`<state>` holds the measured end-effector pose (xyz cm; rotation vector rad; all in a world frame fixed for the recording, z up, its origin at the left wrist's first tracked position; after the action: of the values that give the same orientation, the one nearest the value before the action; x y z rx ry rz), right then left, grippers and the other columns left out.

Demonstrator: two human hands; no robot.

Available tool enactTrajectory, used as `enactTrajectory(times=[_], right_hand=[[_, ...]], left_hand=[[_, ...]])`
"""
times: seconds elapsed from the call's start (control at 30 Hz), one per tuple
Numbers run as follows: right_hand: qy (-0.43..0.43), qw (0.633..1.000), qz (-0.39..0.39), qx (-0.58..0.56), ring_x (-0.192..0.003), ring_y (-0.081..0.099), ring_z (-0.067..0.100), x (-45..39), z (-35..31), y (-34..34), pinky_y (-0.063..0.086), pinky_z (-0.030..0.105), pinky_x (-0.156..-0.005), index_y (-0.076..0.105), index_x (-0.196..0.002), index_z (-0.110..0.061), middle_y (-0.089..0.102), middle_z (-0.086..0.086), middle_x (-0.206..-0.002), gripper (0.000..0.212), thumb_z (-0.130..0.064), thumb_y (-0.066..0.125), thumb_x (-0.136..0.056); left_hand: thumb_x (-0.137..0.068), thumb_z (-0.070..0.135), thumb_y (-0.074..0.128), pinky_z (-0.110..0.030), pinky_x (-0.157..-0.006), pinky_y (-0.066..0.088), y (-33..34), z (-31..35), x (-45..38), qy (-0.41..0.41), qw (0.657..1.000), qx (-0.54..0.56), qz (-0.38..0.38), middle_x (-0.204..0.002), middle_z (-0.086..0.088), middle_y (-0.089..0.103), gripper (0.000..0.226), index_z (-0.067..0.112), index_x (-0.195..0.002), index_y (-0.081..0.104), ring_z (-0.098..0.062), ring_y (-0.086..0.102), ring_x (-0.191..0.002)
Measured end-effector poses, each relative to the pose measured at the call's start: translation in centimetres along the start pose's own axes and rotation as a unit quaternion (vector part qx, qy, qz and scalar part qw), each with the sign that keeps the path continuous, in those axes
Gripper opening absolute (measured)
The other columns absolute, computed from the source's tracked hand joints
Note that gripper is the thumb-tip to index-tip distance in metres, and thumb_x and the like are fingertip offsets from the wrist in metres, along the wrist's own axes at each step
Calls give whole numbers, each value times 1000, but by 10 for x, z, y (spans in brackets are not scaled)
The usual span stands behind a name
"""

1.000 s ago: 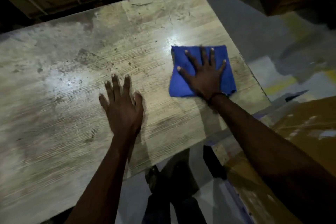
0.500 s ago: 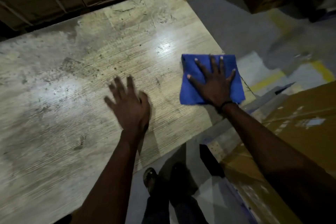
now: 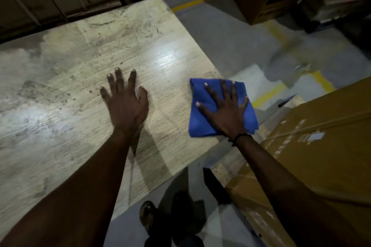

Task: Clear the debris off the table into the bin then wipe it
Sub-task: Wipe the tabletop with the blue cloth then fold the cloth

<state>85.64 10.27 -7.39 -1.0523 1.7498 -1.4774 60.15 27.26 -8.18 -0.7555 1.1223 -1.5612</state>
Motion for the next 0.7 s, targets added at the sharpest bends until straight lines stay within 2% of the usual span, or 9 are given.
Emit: enactTrajectory(times=[0.1,0.23,0.37,0.5,0.6,0.7], right_hand=[[7,1000,-1,-1,-162,-2,29,-16,-18,5,7,81,-115,9,-160,-58,3,-6,-176,79,-86,35,-91],[-44,998,-11,52,-162,-9,28,39,-22,11,1,78,-117,4,-162,-55,-2,-7,-176,84,-90,28,-89],[32,999,-6,9,-162,-8,24,44,18,1,5,80,-116,9,-158,-62,1,-10,-176,82,-91,36,-87],[56,998,-5,-20,-162,0,30,-7,7,0,10,82,-114,6,-158,-62,1,-8,-176,82,-93,29,-86],[18,1000,-10,2,-162,-7,30,-7,-20,7,4,81,-115,5,-161,-57,-2,-6,-176,84,-92,26,-87],[-53,998,-12,41,-162,-10,28,39,-29,11,2,77,-118,5,-162,-55,-5,-7,-176,87,-93,29,-87]], left_hand=[[-105,52,30,-67,-125,4,-1,-1,-2,-4,1000,5,1,-175,-12,10,63,31,-165,27,-36,6,-162],[-106,50,34,-67,-125,5,-1,0,-2,0,1000,11,11,-175,-11,11,62,31,-165,28,-35,7,-162],[-105,50,34,-67,-125,5,0,0,-1,-3,1000,7,14,-175,-10,11,62,33,-164,28,-35,6,-162],[-105,50,33,-67,-125,4,2,0,-2,-9,1000,9,14,-175,-10,11,62,34,-164,27,-34,6,-162],[-106,50,34,-67,-125,5,2,-1,-2,-7,1000,6,15,-175,-10,11,61,34,-164,26,-34,6,-162],[-106,50,33,-67,-125,5,1,-1,-2,-6,1000,6,14,-175,-9,10,61,34,-165,26,-34,6,-162]])
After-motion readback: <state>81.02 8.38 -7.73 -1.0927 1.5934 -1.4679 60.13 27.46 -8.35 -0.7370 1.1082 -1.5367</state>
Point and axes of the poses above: each hand's wrist, its own x-axis away from the middle knuckle, its own y-axis out of the palm, z = x × y, the point moved 2 cm from there along -x, towards the middle knuckle
